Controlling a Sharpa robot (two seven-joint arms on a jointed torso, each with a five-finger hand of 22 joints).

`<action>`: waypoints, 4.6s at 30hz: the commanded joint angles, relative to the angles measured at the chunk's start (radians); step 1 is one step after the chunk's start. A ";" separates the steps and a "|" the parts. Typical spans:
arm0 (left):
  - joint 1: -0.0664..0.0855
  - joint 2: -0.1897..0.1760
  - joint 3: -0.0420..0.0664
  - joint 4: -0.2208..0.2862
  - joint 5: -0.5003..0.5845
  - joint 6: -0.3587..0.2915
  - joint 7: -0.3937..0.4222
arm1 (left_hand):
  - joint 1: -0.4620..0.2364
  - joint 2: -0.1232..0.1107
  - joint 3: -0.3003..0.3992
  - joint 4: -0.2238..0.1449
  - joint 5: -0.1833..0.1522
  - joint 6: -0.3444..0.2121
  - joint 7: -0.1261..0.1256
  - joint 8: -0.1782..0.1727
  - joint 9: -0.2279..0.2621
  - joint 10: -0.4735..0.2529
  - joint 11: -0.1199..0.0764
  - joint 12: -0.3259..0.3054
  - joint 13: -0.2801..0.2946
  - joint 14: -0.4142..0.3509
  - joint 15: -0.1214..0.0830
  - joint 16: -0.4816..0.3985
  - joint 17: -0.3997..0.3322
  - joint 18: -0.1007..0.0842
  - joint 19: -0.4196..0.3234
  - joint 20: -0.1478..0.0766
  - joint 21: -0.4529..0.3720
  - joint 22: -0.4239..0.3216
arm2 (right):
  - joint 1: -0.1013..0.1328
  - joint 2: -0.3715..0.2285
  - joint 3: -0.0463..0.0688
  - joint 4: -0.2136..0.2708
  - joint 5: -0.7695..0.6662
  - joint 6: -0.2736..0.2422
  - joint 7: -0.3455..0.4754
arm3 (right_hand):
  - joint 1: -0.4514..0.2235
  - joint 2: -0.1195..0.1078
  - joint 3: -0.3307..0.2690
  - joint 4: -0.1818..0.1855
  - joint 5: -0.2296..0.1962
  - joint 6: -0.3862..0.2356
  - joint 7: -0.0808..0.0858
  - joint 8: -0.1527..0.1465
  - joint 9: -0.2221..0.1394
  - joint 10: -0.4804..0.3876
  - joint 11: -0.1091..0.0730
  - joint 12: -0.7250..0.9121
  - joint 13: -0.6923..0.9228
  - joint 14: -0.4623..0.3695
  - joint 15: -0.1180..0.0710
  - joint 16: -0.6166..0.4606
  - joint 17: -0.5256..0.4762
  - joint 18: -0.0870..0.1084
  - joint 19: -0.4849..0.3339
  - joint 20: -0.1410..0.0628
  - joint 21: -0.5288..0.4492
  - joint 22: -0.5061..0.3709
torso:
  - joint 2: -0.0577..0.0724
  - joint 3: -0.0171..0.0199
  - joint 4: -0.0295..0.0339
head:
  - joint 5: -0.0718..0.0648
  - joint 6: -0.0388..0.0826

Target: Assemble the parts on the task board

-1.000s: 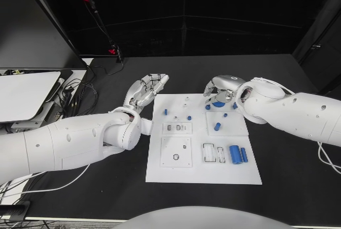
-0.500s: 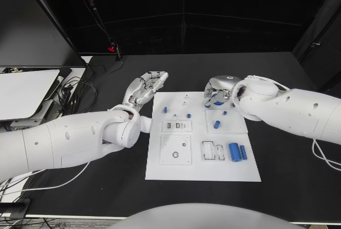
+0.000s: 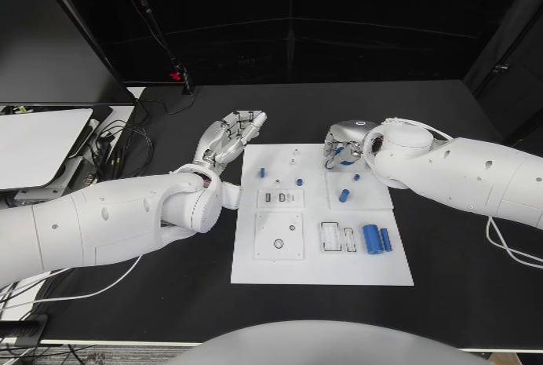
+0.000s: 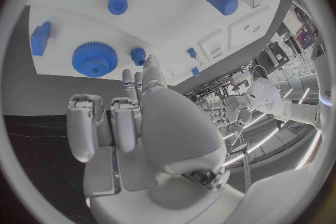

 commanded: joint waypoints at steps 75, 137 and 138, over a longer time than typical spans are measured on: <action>0.002 0.002 0.001 -0.005 -0.007 0.014 0.353 | -0.001 0.019 -0.002 0.002 0.010 0.006 0.151 0.005 -0.004 0.008 0.003 0.007 0.001 0.003 0.008 0.007 0.001 0.012 -0.001 0.005 0.006 0.000 | -0.016 0.094 0.028 -0.071 0.091 -0.293 0.105 | 0.143 0.040 0.063 0.021 -0.003 0.179 -0.006 -0.033 0.011 0.234 -0.019 -0.137 -0.001 0.077 -0.011 -0.003 0.098 -0.006 0.067 -0.005 0.000 0.195 | -0.002 -0.0008 0.0017 | 0.024 0.028; 0.002 0.005 0.001 -0.014 -0.007 0.012 0.345 | -0.001 0.021 -0.004 0.002 0.011 0.006 0.152 0.005 -0.006 0.008 0.004 0.007 0.000 0.003 0.008 0.008 0.001 0.012 -0.001 0.005 0.007 0.001 | -0.046 0.287 0.028 -0.312 0.049 -0.152 0.093 | 0.152 0.037 0.071 0.036 -0.004 0.167 -0.002 -0.065 0.004 0.228 -0.011 -0.184 -0.001 0.076 -0.005 -0.003 0.092 -0.005 0.066 -0.001 -0.001 0.193 | -0.006 -0.0034 -0.0008 | 0.053 0.002; 0.002 0.005 0.001 -0.013 -0.007 0.011 0.345 | -0.001 0.021 -0.004 0.002 0.011 0.006 0.152 0.005 -0.006 0.008 0.004 0.007 0.000 0.003 0.008 0.008 0.001 0.012 -0.001 0.005 0.007 0.001 | -0.047 0.288 0.028 -0.313 0.049 -0.153 0.094 | 0.152 0.037 0.071 0.036 -0.004 0.167 -0.002 -0.065 0.004 0.228 -0.011 -0.184 -0.001 0.076 -0.005 -0.003 0.092 -0.005 0.066 -0.001 -0.001 0.193 | -0.006 -0.0033 -0.0006 | 0.053 0.002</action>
